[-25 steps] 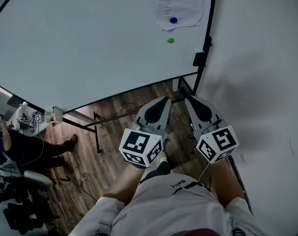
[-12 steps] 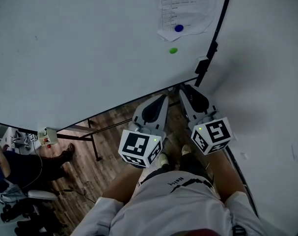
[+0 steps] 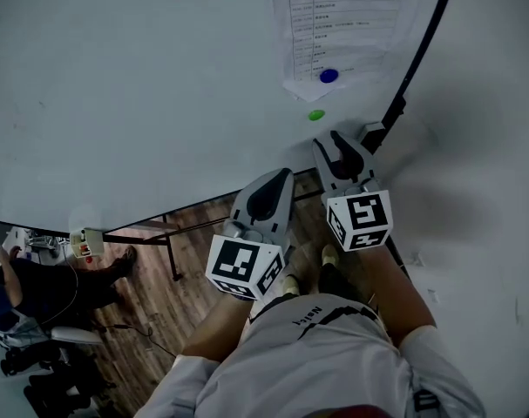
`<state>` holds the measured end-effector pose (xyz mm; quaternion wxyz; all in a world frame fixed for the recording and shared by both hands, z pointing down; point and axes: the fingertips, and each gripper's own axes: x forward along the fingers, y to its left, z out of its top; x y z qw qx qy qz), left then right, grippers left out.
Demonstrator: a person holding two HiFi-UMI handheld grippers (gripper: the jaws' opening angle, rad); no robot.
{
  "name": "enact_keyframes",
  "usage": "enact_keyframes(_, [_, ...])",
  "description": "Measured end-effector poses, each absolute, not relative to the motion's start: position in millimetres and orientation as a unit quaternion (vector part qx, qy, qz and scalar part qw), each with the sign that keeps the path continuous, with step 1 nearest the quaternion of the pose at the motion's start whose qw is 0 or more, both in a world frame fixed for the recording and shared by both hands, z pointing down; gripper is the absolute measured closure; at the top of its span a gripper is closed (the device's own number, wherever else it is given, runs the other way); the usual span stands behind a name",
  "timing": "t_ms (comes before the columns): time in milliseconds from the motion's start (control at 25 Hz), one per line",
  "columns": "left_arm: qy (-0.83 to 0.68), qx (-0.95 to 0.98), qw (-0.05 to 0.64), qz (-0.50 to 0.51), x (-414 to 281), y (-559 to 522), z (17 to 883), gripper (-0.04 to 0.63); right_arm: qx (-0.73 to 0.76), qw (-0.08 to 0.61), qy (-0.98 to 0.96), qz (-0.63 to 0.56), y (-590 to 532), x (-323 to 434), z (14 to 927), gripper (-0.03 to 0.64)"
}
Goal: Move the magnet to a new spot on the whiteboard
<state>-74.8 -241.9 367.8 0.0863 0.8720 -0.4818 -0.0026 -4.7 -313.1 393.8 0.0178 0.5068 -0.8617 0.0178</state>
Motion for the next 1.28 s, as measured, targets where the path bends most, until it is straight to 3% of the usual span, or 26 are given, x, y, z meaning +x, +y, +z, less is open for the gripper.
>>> enact_keyframes(400, [-0.495,0.863,0.097,0.004,-82,-264,378,0.583,0.526,0.029,-0.85,0.001,-358,-12,405,0.466])
enact_keyframes(1280, [-0.496,0.861,0.108,0.0,-93,-258,384,0.584,0.547,0.039,-0.836,0.008,-368,-8,404,0.488])
